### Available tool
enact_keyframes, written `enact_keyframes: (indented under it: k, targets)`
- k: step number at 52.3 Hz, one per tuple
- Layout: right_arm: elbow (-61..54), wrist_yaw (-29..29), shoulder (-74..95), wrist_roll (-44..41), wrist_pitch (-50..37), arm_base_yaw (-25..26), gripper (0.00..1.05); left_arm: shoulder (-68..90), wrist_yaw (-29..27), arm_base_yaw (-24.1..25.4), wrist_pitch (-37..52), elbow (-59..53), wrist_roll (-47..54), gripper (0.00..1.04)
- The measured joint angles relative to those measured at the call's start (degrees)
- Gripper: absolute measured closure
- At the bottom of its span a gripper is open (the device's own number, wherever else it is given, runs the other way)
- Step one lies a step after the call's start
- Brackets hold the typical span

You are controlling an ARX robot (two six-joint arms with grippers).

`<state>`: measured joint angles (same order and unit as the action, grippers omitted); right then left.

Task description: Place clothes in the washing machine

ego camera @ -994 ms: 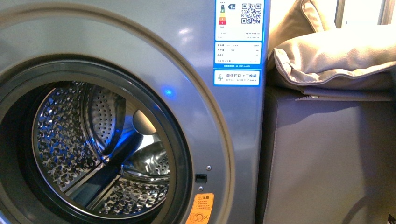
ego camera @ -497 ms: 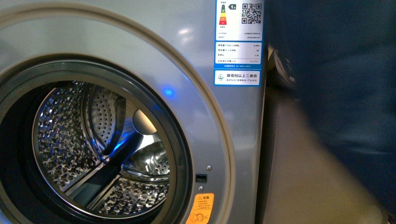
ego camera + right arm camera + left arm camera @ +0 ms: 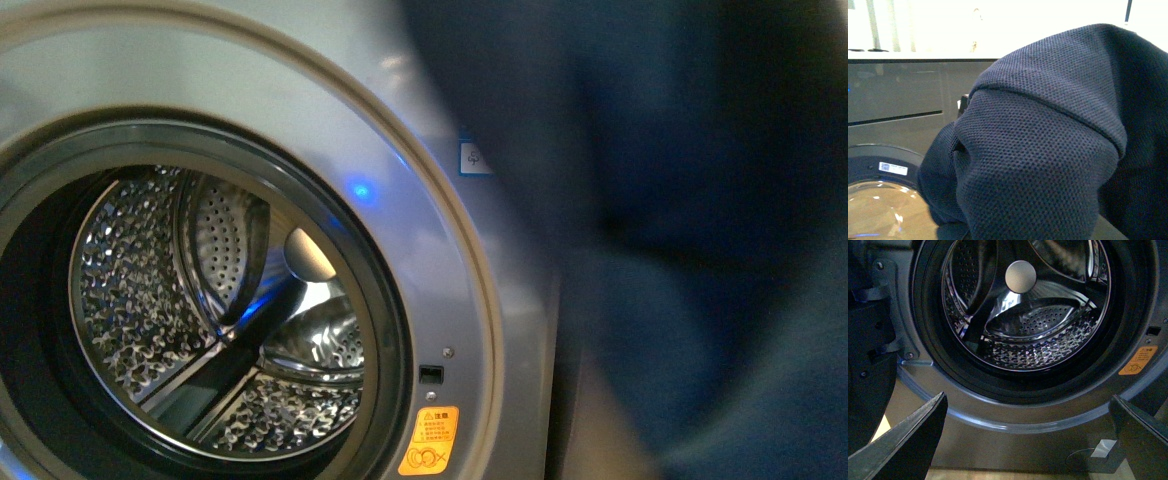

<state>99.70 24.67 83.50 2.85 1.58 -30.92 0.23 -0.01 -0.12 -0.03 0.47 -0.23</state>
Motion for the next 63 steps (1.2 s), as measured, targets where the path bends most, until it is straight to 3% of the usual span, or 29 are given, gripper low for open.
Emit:
enact_keyframes:
  k: [57, 60, 63]
  targets:
    - [-0.04, 1.38, 0.39, 3.43, -1.09, -0.42, 0.91, 0.0, 0.0, 0.0, 0.0, 0.0, 0.0, 0.07]
    - [-0.04, 1.38, 0.39, 3.43, -1.09, -0.42, 0.91, 0.48, 3.91, 1.75, 1.57, -0.04, -1.95, 0.07]
    - [-0.04, 1.36, 0.39, 3.43, -1.09, -0.42, 0.91, 2.38, 14.88, 4.74, 6.27, 0.0, -6.84, 0.07]
